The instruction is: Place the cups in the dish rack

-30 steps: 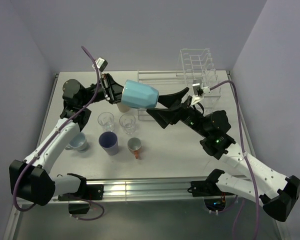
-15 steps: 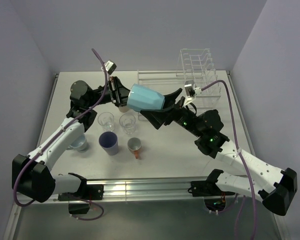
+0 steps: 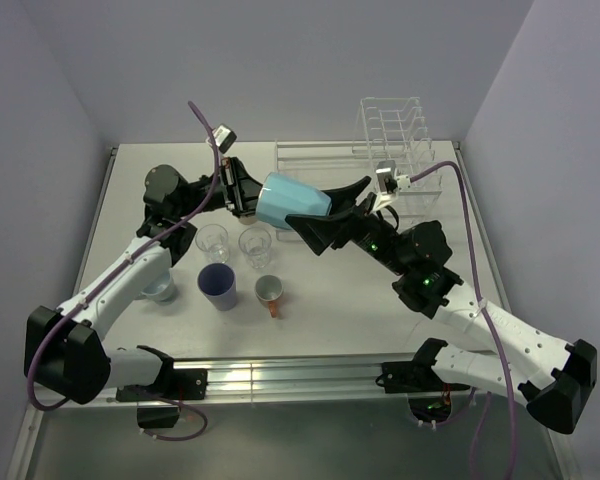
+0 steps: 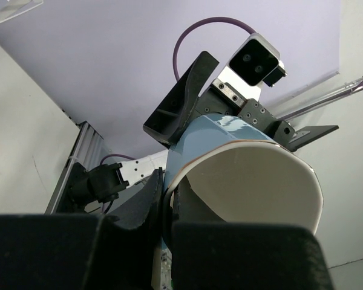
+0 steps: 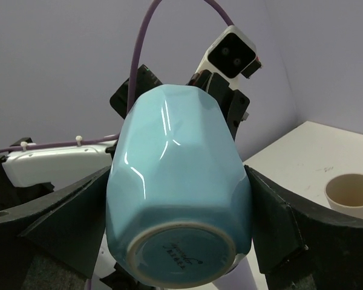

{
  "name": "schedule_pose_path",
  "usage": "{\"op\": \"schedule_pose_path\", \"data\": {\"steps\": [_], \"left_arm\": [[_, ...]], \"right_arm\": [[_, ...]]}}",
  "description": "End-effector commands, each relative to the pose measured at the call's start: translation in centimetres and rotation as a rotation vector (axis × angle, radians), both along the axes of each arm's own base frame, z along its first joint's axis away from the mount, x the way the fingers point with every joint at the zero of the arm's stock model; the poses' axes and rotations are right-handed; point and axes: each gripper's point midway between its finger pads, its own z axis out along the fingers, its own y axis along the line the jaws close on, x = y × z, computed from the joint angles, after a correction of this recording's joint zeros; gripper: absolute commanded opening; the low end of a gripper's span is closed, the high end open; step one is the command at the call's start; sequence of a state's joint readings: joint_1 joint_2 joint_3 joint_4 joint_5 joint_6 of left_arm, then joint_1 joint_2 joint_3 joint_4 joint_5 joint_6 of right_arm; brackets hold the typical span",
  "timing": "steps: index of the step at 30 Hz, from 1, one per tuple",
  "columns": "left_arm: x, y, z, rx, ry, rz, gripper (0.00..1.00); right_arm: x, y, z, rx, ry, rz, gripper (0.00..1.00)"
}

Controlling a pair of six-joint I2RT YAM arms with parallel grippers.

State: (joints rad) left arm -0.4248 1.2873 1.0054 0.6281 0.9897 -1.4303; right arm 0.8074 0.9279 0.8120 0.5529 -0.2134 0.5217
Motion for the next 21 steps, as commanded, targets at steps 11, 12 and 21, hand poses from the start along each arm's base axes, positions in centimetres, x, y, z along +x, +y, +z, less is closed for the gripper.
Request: {"op": "schedule_pose_path", "data": {"steps": [11, 12, 21], "left_arm": [[-0.1, -0.6, 2.2, -0.056, -0.087, 0.006, 0.0], [-0.1, -0.7, 2.2, -0.057, -0.087, 0.008, 0.0], [0.5, -0.8, 2.4, -0.069, -0.099, 0.022, 0.34]], "right_arm": [[-1.2, -0.1, 3.9, 0.063, -0.063, 0.038, 0.16], [-1.2, 0.1, 3.8, 0.056, -0.054, 0.038, 0.04], [-1.1, -1.0, 3.9, 0.055, -0.023, 0.001, 0.0]]}}
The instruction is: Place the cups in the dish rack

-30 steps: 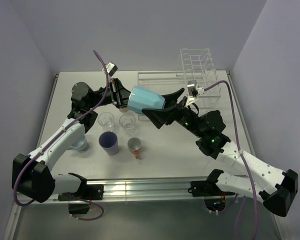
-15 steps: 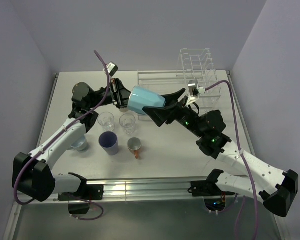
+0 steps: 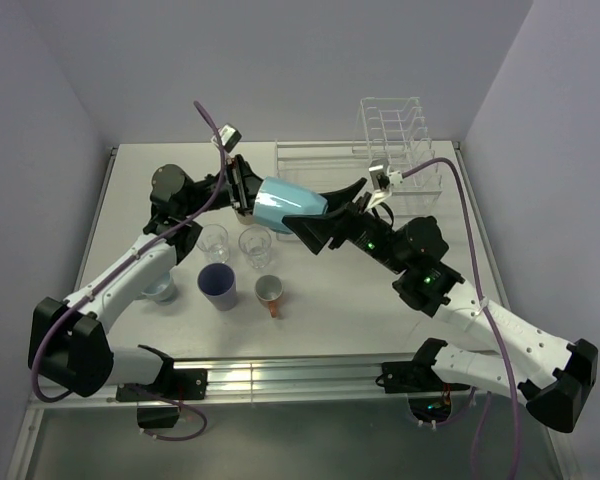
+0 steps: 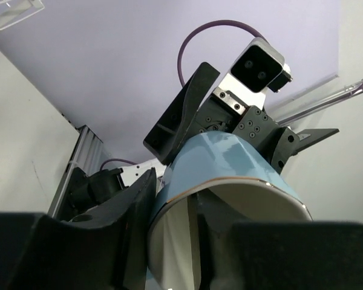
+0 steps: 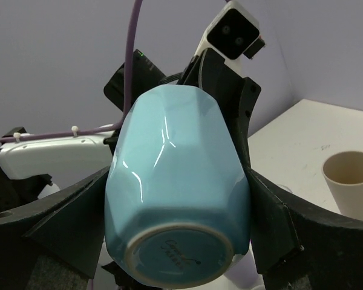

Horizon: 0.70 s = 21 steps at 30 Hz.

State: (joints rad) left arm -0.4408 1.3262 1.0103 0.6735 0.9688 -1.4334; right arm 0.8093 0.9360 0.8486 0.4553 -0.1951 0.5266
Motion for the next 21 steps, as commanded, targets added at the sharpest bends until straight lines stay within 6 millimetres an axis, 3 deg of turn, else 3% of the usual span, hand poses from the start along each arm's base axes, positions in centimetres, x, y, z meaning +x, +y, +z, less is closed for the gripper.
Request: {"op": "schedule_pose_path", "data": {"steps": [1, 12, 21], "left_arm": [[-0.2, -0.1, 2.9, -0.059, -0.1, 0.022, 0.34], [0.7, 0.8, 3.6, -0.058, -0.119, 0.071, 0.54], [2.9, 3.6, 3.7, -0.031, -0.108, 0.148, 0.58]], "right_arm": [[-1.7, -1.3, 4.7, 0.096, -0.079, 0.008, 0.0], [-1.1, -3.8, 4.6, 0.073, -0.043, -0.109, 0.0], [0.3, -5.8, 4.3, 0.029, 0.0, -0.23, 0.0]]}}
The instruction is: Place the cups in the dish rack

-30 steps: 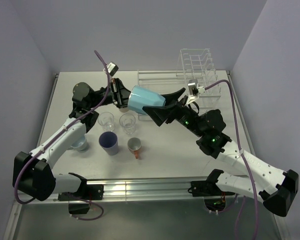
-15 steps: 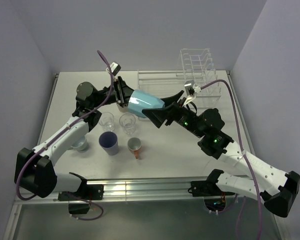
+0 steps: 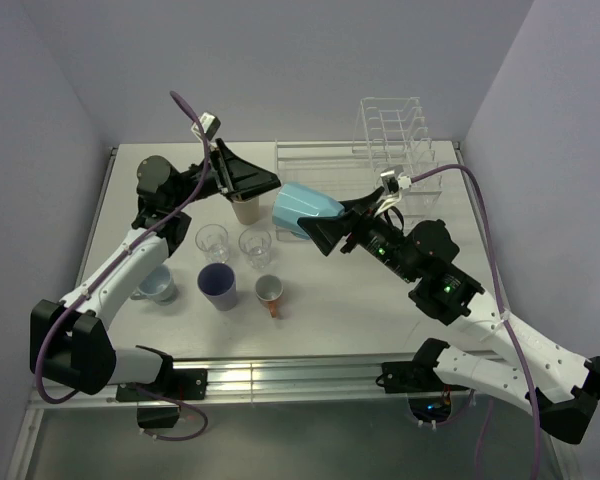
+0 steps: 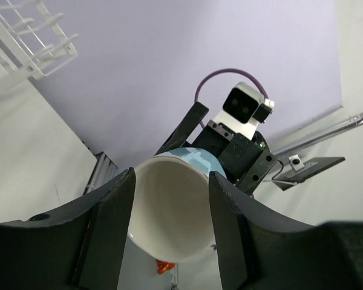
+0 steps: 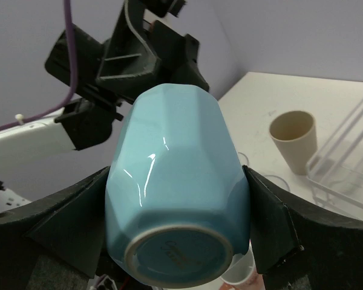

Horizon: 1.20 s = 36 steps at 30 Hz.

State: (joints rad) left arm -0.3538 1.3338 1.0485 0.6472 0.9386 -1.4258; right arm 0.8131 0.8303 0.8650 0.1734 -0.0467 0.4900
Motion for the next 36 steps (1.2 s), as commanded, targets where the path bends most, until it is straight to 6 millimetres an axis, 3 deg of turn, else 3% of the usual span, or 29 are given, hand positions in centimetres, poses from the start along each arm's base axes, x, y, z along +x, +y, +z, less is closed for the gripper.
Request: {"op": "schedule_pose_path", "data": {"steps": [1, 5, 7, 8, 9, 10, 11, 12, 13, 14, 15, 16, 17, 18, 19, 20, 21, 22, 23, 24, 25, 26, 28, 29, 30, 31, 36], "left_arm": [[0.0, 1.9, 2.6, -0.012, -0.099, 0.044, 0.58], [2.4, 5.1, 2.3, 0.022, -0.085, 0.152, 0.58], [3.5, 6.3, 1.7, 0.052, -0.064, 0.204, 0.59], [4.2, 7.4, 1.5, 0.066, -0.06, 0.245, 0.59], [5.1, 8.0, 0.9, 0.091, -0.008, 0.283, 0.59], [5.7, 8.5, 0.4, 0.126, -0.031, 0.32, 0.59], [6.4, 9.2, 0.1, 0.151, -0.021, 0.361, 0.59], [7.3, 9.7, 0.5, 0.174, -0.026, 0.422, 0.58], [7.8, 10.1, -1.1, 0.242, 0.007, 0.453, 0.58], [8.1, 10.5, -1.5, 0.27, 0.018, 0.482, 0.58], [8.4, 10.8, -1.5, 0.297, 0.015, 0.508, 0.58], [8.8, 11.5, -2.8, 0.355, 0.042, 0.557, 0.58], [9.0, 11.9, -3.1, 0.378, 0.044, 0.583, 0.58], [9.1, 12.1, -3.3, 0.396, 0.042, 0.602, 0.58], [9.4, 12.8, -3.8, 0.432, 0.031, 0.642, 0.58], [9.3, 13.1, -4.6, 0.46, 0.057, 0.654, 0.58], [9.4, 13.4, -5.0, 0.486, 0.047, 0.667, 0.58], [9.4, 13.8, -5.3, 0.502, 0.046, 0.691, 0.58], [9.3, 14.0, -5.8, 0.517, 0.059, 0.697, 0.58], [9.2, 14.1, -6.3, 0.531, 0.062, 0.702, 0.58], [9.1, 14.3, -6.5, 0.546, 0.053, 0.707, 0.58], [9.1, 14.5, -6.8, 0.555, 0.056, 0.716, 0.58], [8.8, 14.5, -7.5, 0.569, 0.053, 0.709, 0.58], [8.7, 14.5, -7.7, 0.573, 0.05, 0.705, 0.58], [8.6, 14.5, -8.2, 0.58, 0.055, 0.697, 0.58], [8.5, 14.5, -8.3, 0.586, 0.048, 0.692, 0.58], [8.2, 14.4, -8.9, 0.604, 0.045, 0.674, 0.58]], "right_arm": [[-0.3, -2.9, 6.9, 0.122, -0.121, -0.09, 0.0], [0.8, -3.6, 6.3, 0.074, -0.082, -0.145, 0.0], [1.6, -4.3, 7.1, 0.062, -0.082, -0.187, 0.0], [2.6, -4.0, 5.9, 0.007, -0.041, -0.205, 0.0], [2.9, -4.3, 7.4, 0.004, -0.054, -0.226, 0.0], [4.0, -4.8, 7.3, -0.026, -0.037, -0.268, 0.0], [5.7, -4.1, 5.1, -0.113, 0.027, -0.287, 0.0], [6.3, -4.4, 7.4, -0.111, 0.01, -0.309, 0.0], [7.7, -5.0, 7.4, -0.144, 0.032, -0.346, 0.0], [10.1, -3.9, 4.1, -0.252, 0.124, -0.353, 0.0], [11.0, -4.0, 6.4, -0.252, 0.104, -0.37, 0.0], [12.2, -4.0, 6.1, -0.29, 0.125, -0.391, 0.0], [14.9, -3.4, 2.0, -0.408, 0.227, -0.414, 0.0], [16.0, -3.3, 4.0, -0.41, 0.203, -0.431, 0.0], [17.1, -3.1, 3.4, -0.445, 0.225, -0.44, 0.0], [19.6, -2.6, -0.8, -0.545, 0.317, -0.455, 0.0], [20.7, -2.4, 0.4, -0.538, 0.299, -0.472, 0.0], [22.7, -1.6, -2.5, -0.591, 0.346, -0.477, 0.0], [23.6, -1.9, -3.6, -0.62, 0.373, -0.487, 0.0], [24.6, -1.6, -2.6, -0.599, 0.358, -0.499, 0.0], [25.5, -1.5, -3.1, -0.61, 0.369, -0.504, 0.0], [27.0, -0.9, -6.2, -0.658, 0.413, -0.499, 0.0], [28.5, -0.6, -6.3, -0.643, 0.405, -0.497, 0.0], [29.6, -0.3, -8.6, -0.671, 0.433, -0.495, 0.0], [30.3, -0.1, -8.9, -0.67, 0.431, -0.5, 0.0], [31.1, -0.3, -10.6, -0.691, 0.452, -0.512, 0.0], [32.4, -0.9, -13.7, -0.724, 0.489, -0.517, 0.0]]}}
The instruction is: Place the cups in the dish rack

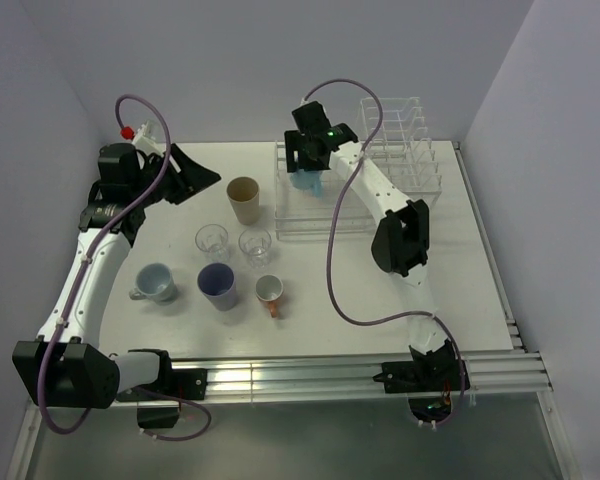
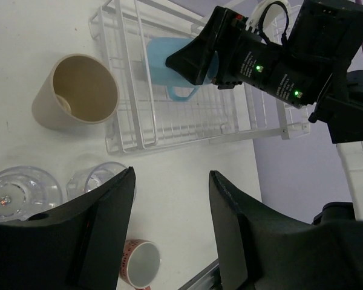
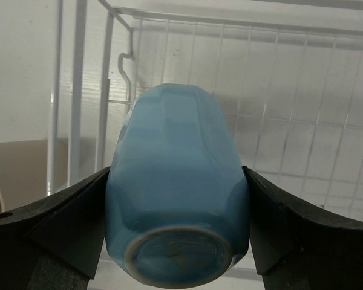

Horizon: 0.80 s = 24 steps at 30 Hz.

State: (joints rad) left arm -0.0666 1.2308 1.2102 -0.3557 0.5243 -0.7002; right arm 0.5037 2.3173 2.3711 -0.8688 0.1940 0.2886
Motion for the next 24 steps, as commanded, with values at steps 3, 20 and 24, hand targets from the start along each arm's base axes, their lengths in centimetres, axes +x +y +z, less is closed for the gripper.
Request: {"op": "schedule_pose_path", "data": {"steps": [3, 20, 24], "left_arm": [[-0.4, 0.2, 0.3, 0.036, -0.047, -0.015, 0.58], [0.1, 0.0, -1.3, 0.055, -0.017, -0.041, 0.57], [0.1, -0.1, -1.6, 0.054, -0.011, -0.042, 0.57]], "right_arm": [[2.3, -0.2, 6.9, 0.069, -0.189, -0.003, 0.0], [4.3, 0.7, 2.8, 0.043, -0.169, 0.015, 0.0], [4.3, 0.7, 1.9, 0.038, -0.156, 0.016, 0.0]]}}
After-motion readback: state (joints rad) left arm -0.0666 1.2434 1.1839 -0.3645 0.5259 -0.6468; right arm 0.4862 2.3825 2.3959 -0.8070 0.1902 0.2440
